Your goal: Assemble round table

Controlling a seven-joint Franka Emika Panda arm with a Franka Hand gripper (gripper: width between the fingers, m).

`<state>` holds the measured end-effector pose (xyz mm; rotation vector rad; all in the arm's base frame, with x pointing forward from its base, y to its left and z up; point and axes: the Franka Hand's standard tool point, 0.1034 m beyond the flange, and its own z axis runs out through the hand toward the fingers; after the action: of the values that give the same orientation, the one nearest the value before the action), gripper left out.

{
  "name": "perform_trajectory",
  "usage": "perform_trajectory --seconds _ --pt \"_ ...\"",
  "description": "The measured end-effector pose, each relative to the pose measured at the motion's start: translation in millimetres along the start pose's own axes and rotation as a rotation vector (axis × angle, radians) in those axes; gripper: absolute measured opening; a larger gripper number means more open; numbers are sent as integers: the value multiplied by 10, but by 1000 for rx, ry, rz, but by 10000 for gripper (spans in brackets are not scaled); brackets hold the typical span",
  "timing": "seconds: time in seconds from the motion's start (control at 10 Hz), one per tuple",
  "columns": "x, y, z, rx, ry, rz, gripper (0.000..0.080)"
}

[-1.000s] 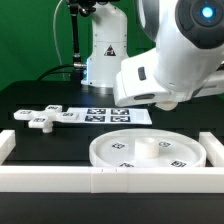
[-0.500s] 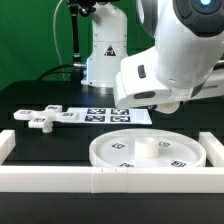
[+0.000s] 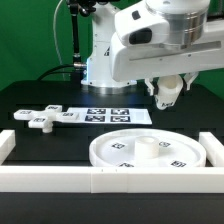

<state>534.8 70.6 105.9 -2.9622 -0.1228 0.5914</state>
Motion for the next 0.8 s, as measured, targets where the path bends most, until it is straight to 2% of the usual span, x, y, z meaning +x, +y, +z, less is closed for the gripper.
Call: perform_trajectory --seconds 0.2,0.5,0.6,0.8 --pt "78 36 -36 -16 147 2 409" --pt "273 292 -319 -62 410 -86 409" --pt "245 282 -256 -69 443 -82 409" --pt "327 339 -286 -101 601 -92 409"
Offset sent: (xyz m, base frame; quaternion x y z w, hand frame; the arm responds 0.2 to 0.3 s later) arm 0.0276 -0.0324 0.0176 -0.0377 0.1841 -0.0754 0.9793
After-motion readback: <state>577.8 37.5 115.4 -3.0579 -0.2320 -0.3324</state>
